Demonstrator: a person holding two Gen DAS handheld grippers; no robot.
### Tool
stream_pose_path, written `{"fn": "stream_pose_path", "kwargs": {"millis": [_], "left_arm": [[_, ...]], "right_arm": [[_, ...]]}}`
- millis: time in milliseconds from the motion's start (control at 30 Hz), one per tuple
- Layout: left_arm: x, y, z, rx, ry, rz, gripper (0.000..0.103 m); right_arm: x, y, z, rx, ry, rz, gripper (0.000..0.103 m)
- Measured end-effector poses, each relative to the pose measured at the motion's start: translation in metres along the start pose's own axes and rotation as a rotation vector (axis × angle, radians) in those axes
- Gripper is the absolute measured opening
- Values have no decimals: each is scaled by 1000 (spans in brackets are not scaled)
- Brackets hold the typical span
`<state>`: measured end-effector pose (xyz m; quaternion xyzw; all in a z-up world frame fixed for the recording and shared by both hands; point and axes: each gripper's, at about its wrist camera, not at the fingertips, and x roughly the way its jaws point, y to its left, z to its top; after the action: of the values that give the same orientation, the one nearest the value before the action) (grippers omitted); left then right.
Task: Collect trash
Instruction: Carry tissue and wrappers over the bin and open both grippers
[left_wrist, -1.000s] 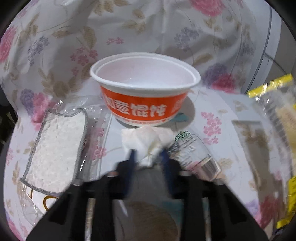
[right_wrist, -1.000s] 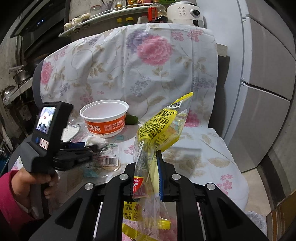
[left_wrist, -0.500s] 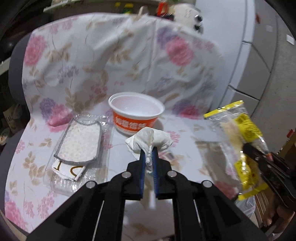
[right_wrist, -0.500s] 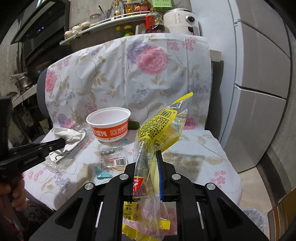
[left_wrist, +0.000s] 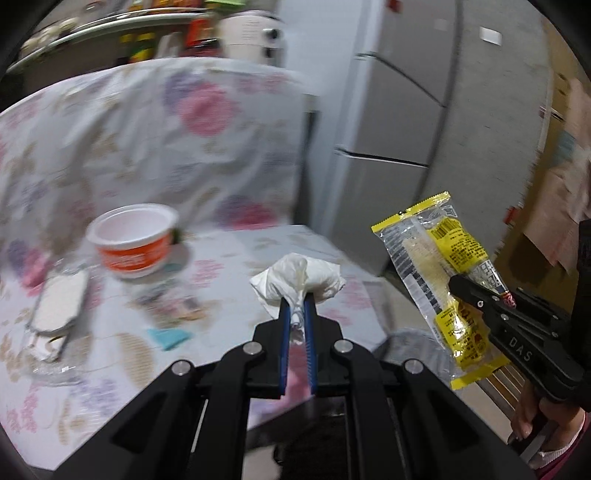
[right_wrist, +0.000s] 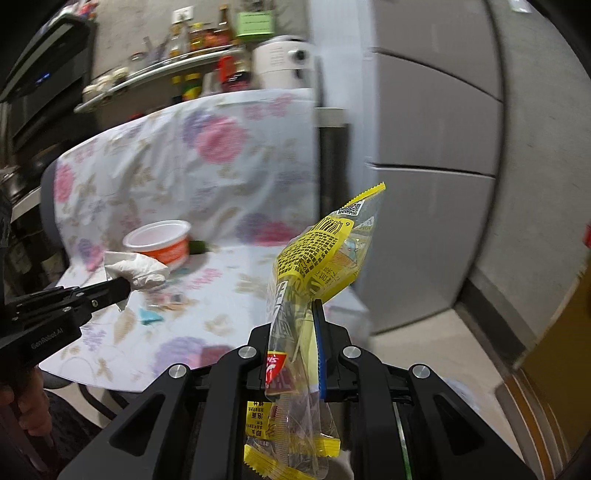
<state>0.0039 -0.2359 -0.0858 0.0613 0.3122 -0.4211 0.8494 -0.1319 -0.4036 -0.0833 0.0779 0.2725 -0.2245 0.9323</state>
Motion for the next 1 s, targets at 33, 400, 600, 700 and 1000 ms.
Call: {"fn": "stream_pose_path", "kwargs": {"millis": [33, 400, 600, 700, 1000], "left_arm": [[3, -10, 0, 14, -2, -19, 7], [70, -134, -16, 180, 47, -197, 7], [113, -175, -27, 210, 120, -267, 7], [132, -191, -29, 234, 141, -282, 7], [166, -210, -35, 278, 194, -304, 49]], "right_arm": [[-7, -15, -4, 18, -4, -31, 14], [-29, -123, -62, 144, 34, -226, 14], [-11, -165, -100, 225, 78, -243, 14], [2, -181, -113, 246, 105, -243, 15], [49, -210, -141, 309, 204, -245, 43]]}}
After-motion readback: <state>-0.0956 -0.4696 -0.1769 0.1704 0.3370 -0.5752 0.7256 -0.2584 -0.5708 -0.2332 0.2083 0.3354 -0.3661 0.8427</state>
